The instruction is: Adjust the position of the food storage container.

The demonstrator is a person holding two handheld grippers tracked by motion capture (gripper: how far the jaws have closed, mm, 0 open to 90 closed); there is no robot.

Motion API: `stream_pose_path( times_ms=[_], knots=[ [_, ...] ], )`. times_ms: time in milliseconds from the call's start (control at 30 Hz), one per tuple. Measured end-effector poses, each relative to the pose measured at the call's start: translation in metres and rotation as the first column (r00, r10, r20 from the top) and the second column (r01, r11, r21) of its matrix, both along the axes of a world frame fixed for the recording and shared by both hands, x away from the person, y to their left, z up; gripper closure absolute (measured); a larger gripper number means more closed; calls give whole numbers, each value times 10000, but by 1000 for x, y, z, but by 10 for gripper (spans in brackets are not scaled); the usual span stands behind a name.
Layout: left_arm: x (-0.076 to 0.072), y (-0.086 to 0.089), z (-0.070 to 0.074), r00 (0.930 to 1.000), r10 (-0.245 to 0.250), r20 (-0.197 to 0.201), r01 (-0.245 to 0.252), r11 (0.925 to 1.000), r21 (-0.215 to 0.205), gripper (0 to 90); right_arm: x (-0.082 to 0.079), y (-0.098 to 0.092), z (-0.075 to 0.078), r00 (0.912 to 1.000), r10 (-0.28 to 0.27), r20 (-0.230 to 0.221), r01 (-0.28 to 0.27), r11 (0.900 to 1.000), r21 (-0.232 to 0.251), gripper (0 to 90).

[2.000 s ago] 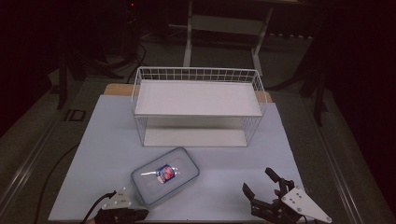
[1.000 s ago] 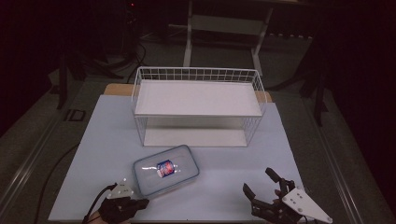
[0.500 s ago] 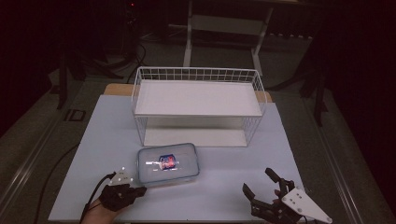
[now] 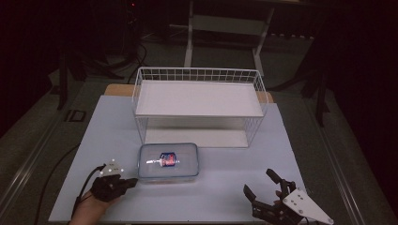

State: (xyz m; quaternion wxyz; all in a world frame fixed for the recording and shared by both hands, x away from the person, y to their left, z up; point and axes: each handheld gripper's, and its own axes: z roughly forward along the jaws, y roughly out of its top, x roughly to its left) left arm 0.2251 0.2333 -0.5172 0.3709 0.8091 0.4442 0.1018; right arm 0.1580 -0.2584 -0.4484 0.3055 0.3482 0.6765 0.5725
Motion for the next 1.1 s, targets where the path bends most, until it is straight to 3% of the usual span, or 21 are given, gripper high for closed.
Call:
stream_pose_path(
  times_ms=[233,333,1100],
  knots=[
    [28,6,10,9994,270,231,-270,9996,15,888,0,0,0,10000,-17,9,17,10000,14,125],
    [31,5,10,9993,252,272,-254,9997,68,888,0,0,0,10000,-18,-4,18,10000,8,125],
    [58,-54,14,9977,-480,481,489,9987,-169,888,1,0,-2,9999,20,-145,-20,10000,49,125]
  ],
)
